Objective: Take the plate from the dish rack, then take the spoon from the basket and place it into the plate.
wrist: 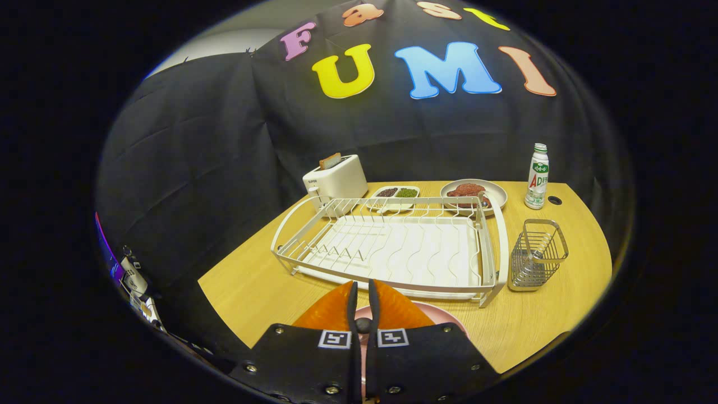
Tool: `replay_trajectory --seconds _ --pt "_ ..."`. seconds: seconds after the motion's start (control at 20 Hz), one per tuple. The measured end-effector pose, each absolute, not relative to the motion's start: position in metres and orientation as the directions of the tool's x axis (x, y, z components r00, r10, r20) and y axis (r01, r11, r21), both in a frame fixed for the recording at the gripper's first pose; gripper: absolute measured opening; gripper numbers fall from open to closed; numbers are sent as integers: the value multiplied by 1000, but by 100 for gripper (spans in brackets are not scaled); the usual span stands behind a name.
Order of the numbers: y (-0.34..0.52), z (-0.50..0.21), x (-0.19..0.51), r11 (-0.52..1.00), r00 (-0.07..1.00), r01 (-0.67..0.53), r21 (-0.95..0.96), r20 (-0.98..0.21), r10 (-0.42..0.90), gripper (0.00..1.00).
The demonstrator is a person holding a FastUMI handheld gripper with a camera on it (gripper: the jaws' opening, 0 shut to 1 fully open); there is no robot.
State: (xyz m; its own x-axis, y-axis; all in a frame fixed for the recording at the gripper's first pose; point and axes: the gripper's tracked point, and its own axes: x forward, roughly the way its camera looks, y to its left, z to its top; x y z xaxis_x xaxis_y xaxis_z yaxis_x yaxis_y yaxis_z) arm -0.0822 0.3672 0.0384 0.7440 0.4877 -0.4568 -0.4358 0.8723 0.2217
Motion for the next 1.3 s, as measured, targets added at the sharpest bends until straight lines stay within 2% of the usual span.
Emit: replay_trajectory --seconds 0.35,0.65,1.0,1.2,1.25,1.3 --pt "347 38 -82 906 786 -404 125 -459 414 18" --pt "314 58 -73 936 842 -340 94 -411 348 19" --pt "235 148 -62 980 958 -195 -27 -217 184 19" --pt "197 202 -58 988 988 -133 -78 -85 126 19" --pt "188 211 -57 990 992 -113 -85 -58 108 24" --pt "177 220 -61 993 996 -88 -84 -37 85 25"
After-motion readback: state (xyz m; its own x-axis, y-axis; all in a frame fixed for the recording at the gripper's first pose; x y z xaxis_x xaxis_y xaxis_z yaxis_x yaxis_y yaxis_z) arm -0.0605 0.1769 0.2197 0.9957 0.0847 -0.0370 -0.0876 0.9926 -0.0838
